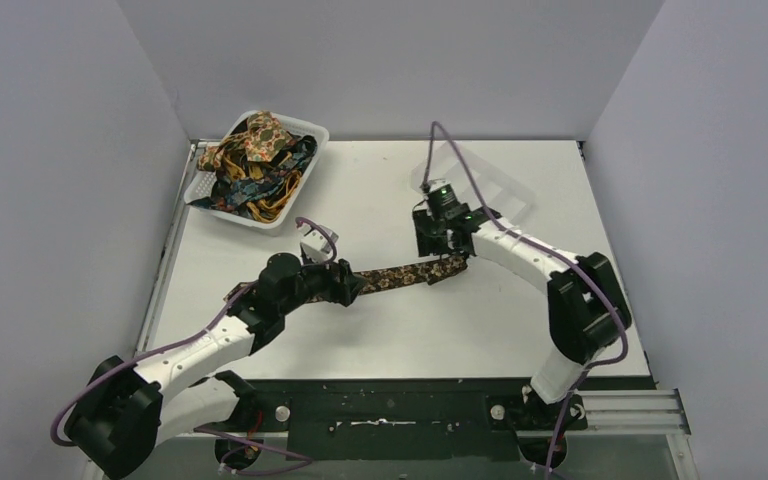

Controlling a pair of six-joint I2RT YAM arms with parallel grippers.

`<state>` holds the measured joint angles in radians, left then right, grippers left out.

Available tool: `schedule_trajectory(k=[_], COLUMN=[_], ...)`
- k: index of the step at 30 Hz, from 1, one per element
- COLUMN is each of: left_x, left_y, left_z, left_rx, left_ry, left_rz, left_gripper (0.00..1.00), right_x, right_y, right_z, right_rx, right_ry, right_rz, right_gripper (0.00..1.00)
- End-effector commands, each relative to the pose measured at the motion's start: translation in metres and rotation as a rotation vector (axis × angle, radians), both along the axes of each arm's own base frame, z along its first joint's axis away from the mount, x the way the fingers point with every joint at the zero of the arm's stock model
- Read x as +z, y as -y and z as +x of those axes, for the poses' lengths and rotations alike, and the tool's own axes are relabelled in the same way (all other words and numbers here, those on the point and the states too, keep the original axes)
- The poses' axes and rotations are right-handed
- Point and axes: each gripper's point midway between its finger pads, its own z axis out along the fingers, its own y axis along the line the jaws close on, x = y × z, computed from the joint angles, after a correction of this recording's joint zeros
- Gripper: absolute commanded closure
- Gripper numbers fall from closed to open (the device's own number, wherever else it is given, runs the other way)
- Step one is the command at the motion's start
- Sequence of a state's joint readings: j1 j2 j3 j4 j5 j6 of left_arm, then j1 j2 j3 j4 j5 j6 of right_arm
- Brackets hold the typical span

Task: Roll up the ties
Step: Roll the tie at the center of the board.

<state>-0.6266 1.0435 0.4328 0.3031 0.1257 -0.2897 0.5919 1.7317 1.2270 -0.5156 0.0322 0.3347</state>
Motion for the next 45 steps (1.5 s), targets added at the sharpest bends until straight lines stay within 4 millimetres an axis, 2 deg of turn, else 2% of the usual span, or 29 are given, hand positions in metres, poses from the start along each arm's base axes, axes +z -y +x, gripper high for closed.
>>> schedule_trajectory(k=[1,3,4,8,10,14,17,21,24,32,38,45], left_x=[0.031,0.03,0.03,0.016,0.018,0.019,0.005,-0.015,-0.024,-0.052,-0.064,-0.072], left_y=[0.035,0.054,0.065,0.099,0.117,0.147,0.165,0.192,0.198,0.186,0.183,0.189], left_z=[-0.001,-0.001,0.0,0.02,0.028,0.042,0.047,0.042,0.04,0.044,0.046,0.05], left_rx=[-0.109,-0.137,-0.145,-0.094,-0.09,-0.045,-0.025,-0.029,-0.006,0.129,0.178,0.178], left_ry=[0.018,-0.022,-0.05,-0.23,-0.284,-0.401,-0.507,-0.57,-0.585,-0.608,-0.609,-0.613], left_rz=[-0.153,-0.171,-0.183,-0.249,-0.334,-0.499,-0.56,-0.529,-0.522,-0.434,-0.387,-0.37], left_gripper=[0.29,0.29,0.29,0.33,0.36,0.39,0.46,0.47,0.48,0.48,0.48,0.56], right_x=[0.061,0.059,0.057,0.032,0.025,0.018,0.015,0.012,0.011,0.01,0.005,0.001], right_y=[0.049,0.074,0.081,0.111,0.12,0.124,0.122,0.121,0.116,0.107,0.1,0.093], right_z=[0.031,0.03,0.028,0.014,0.009,0.004,0.003,0.002,0.002,0.001,0.002,0.001], right_rx=[-0.207,-0.234,-0.22,-0.234,-0.251,-0.259,-0.235,-0.202,-0.176,-0.14,-0.111,-0.089], right_ry=[0.183,0.181,0.169,0.073,0.048,-0.005,-0.018,-0.031,-0.038,-0.056,-0.074,-0.101], right_rz=[0.195,0.27,0.316,0.405,0.442,0.478,0.48,0.472,0.495,0.535,0.55,0.557], right_gripper=[0.47,0.39,0.37,0.38,0.38,0.37,0.38,0.4,0.4,0.42,0.42,0.43])
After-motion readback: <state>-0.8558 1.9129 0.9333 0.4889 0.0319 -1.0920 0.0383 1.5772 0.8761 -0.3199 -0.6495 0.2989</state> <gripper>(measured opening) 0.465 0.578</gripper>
